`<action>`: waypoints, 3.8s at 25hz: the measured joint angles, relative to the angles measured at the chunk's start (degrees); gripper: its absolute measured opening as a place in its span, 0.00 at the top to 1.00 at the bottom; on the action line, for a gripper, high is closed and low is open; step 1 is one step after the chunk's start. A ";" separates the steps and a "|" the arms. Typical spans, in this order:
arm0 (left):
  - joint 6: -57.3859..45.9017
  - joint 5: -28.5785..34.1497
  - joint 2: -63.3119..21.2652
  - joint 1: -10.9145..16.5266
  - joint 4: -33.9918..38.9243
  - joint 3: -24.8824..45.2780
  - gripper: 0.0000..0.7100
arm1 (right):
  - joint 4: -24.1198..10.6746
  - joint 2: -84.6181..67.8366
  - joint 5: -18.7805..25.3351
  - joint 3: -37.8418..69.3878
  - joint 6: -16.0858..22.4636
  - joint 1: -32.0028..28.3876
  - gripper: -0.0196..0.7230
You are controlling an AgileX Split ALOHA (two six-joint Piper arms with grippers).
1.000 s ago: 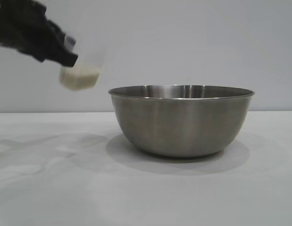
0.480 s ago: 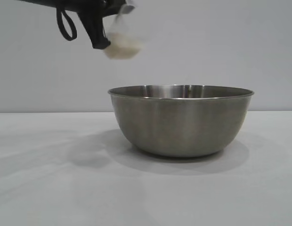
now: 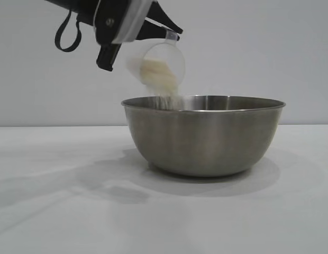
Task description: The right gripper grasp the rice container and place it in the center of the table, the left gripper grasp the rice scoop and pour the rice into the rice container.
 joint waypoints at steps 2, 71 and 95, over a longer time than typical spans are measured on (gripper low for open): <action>1.22 -0.55 0.00 -0.78 0.00 0.00 1.00 | 0.00 0.00 0.00 0.00 0.00 0.00 0.29; -97.15 -22.41 12.11 16.24 -44.19 23.39 0.82 | 0.00 0.00 0.00 0.00 0.00 0.00 0.29; -95.67 -22.55 -8.62 16.24 -54.62 36.49 0.65 | 0.00 0.00 0.00 0.00 0.00 0.00 0.29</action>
